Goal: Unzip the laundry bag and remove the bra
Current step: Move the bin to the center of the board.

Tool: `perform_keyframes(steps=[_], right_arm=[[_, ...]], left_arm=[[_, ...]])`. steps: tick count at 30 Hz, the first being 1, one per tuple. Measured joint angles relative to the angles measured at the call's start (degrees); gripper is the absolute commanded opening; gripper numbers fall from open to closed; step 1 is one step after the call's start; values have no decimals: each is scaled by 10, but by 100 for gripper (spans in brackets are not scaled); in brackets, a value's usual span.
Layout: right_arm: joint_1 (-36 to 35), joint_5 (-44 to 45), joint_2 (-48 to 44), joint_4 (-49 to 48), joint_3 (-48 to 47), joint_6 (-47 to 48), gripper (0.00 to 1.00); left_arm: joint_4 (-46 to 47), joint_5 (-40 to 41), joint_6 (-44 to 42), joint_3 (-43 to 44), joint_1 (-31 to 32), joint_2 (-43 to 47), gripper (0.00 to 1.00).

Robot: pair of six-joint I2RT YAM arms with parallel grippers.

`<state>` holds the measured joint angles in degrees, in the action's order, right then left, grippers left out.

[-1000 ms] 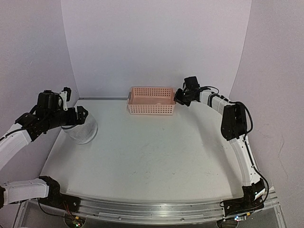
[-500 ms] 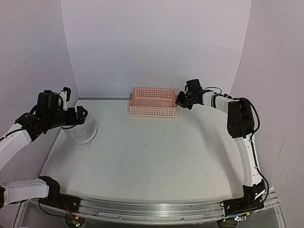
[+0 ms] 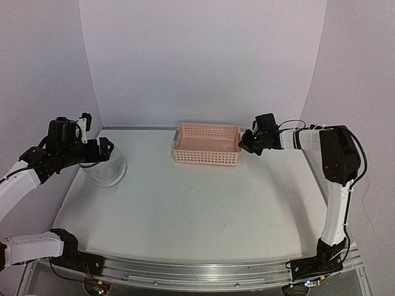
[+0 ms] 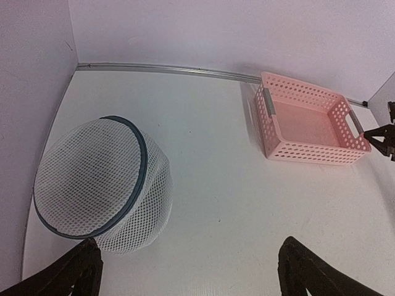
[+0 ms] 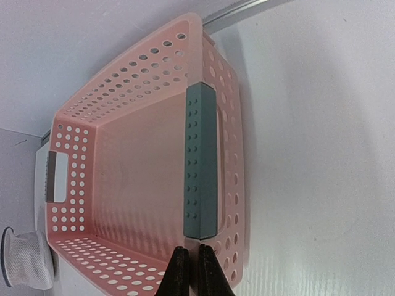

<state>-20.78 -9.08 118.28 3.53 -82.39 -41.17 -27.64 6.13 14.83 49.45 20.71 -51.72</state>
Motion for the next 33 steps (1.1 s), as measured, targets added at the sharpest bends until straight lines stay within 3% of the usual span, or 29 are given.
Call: perform_keyframes(steps=[10, 19, 31, 33], right_arm=[[-27, 26, -143, -77, 223, -34, 0], [-61, 78, -271, -98, 356, -71, 0], [-73, 132, -320, -108, 434, -115, 0], [-74, 134, -320, -112, 434, -118, 4]], left_arm=[[0, 0, 0, 0, 0, 0, 100], [0, 0, 0, 0, 0, 0, 100], [0, 1, 11, -1, 0, 0, 100], [0, 6, 23, -1, 0, 0, 100]])
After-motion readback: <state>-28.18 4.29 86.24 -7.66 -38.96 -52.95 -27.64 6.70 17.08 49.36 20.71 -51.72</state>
